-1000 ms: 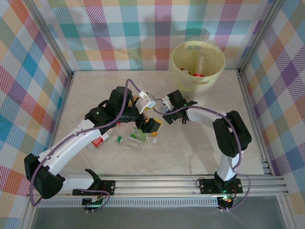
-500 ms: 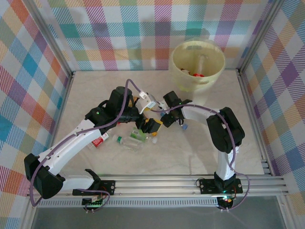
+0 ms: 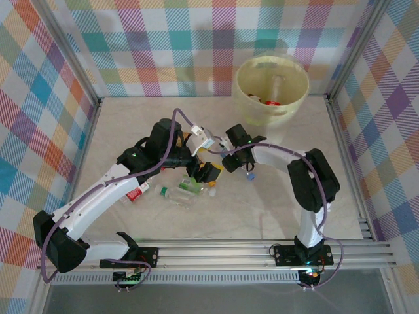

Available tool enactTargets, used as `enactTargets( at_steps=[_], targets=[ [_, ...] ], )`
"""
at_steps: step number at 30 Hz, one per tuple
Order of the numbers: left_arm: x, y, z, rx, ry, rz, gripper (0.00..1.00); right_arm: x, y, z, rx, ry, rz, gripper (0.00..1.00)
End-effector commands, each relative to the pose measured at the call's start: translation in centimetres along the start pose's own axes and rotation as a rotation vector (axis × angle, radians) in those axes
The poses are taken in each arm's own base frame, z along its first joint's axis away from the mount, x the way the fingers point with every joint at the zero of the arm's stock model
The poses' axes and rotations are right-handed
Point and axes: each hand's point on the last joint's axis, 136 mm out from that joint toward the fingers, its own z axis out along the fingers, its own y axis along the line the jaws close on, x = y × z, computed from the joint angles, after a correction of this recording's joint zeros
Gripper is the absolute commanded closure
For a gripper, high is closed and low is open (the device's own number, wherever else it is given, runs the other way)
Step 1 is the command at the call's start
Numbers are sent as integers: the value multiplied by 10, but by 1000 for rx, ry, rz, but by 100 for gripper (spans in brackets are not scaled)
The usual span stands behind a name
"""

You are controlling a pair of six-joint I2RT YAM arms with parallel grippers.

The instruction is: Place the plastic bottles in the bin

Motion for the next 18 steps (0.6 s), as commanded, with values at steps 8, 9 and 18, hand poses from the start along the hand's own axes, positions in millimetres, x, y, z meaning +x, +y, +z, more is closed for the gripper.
enactTargets(
  at_steps=[8, 9, 18],
  targets=[
    [-25, -3, -19, -57, -116, 53, 0, -38, 16, -85, -121, -242, 130, 34],
    [-26, -3, -21, -64, -123, 56, 0, -41, 18, -93, -136, -262, 135, 34],
    [-31, 2, -31, -122, -174, 65, 0, -82, 29, -176, -272, -461, 176, 34]
  ],
)
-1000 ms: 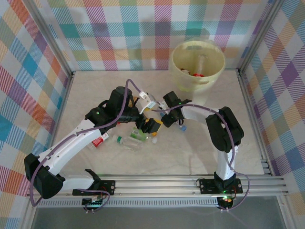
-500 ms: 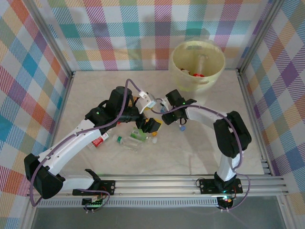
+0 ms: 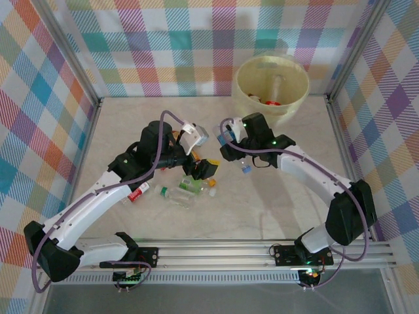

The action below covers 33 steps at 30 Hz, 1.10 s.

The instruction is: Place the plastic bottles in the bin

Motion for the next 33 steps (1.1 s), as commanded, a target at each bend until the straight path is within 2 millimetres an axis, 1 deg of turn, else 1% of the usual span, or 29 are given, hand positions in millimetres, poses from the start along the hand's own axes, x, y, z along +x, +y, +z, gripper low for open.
enactTargets(
  at_steps=[1, 4, 11, 17, 21, 26, 29, 33],
  targets=[
    [-14, -3, -9, -22, -66, 16, 0, -38, 21, -26, -85, -103, 32, 34],
    [-13, -2, -11, -33, -70, 14, 0, -61, 19, -41, -76, -165, 47, 34],
    [-12, 0, -12, -46, -68, 17, 0, -125, 2, -85, -1, -339, 57, 33],
    [-13, 0, -10, -42, -66, 20, 0, -174, -30, -120, 117, -474, 90, 33],
    [-12, 0, -9, -43, -64, 21, 0, -203, -61, -136, 217, -566, 163, 33],
    [-11, 1, -7, -39, -57, 18, 0, -231, -101, -145, 296, -684, 284, 33],
    [-9, 2, -5, -41, -51, 16, 0, -245, -123, -143, 338, -740, 342, 33],
    [-9, 2, -5, -43, -53, 19, 0, -255, -147, -136, 387, -798, 401, 33]
  ],
)
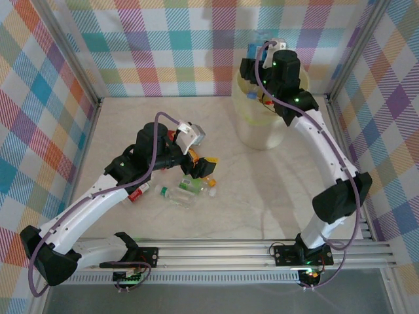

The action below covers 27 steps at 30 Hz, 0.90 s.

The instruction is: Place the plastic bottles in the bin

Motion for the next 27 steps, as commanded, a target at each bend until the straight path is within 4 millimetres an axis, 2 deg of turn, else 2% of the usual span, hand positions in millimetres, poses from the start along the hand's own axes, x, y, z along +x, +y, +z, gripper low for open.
enactTargets(
  at_steps=[1, 11, 27],
  targets=[
    [-2, -3, 2, 3, -12, 12, 0, -39, -10, 6, 50, -156, 91, 33],
    [1, -3, 6, 10, -1, 2, 0, -35, -54, 42, 219, -215, 167, 36],
    [1, -2, 7, 12, 1, -3, 0, 9, -106, 89, 419, -96, 185, 32]
  ],
)
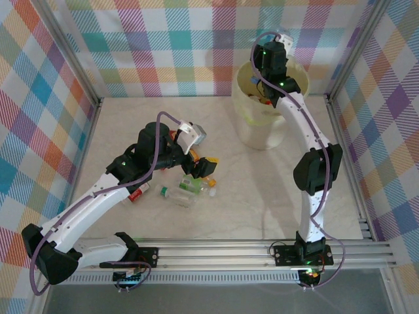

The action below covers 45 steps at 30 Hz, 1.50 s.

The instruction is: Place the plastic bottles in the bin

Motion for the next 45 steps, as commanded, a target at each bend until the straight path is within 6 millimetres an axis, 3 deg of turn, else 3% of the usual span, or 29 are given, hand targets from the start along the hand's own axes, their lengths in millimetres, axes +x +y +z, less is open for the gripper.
enactTargets(
  at_steps=[1, 8, 13, 25, 31, 36, 45],
  targets=[
    [-1, -3, 4, 8, -8, 1, 0, 0, -13, 4, 56, 8, 2, 31],
    [-1, -2, 4, 7, -7, 1, 0, 14, -26, 12, 95, 42, -33, 25],
    [-1, -2, 3, 4, -9, 1, 0, 22, -34, 17, 101, 73, -47, 14],
    [-1, 0, 3, -2, -7, 0, 0, 6, -19, -4, 2, 81, -92, 8],
    [-1, 2, 3, -10, -7, -7, 0, -5, -9, -36, -99, 86, -132, 8],
    [0, 3, 4, -12, -6, -12, 0, -8, -3, -74, -207, 103, -155, 8],
    [8, 8, 5, -35, 41, 24, 0, 20, 10, -168, -496, 251, -198, 7]
  ],
)
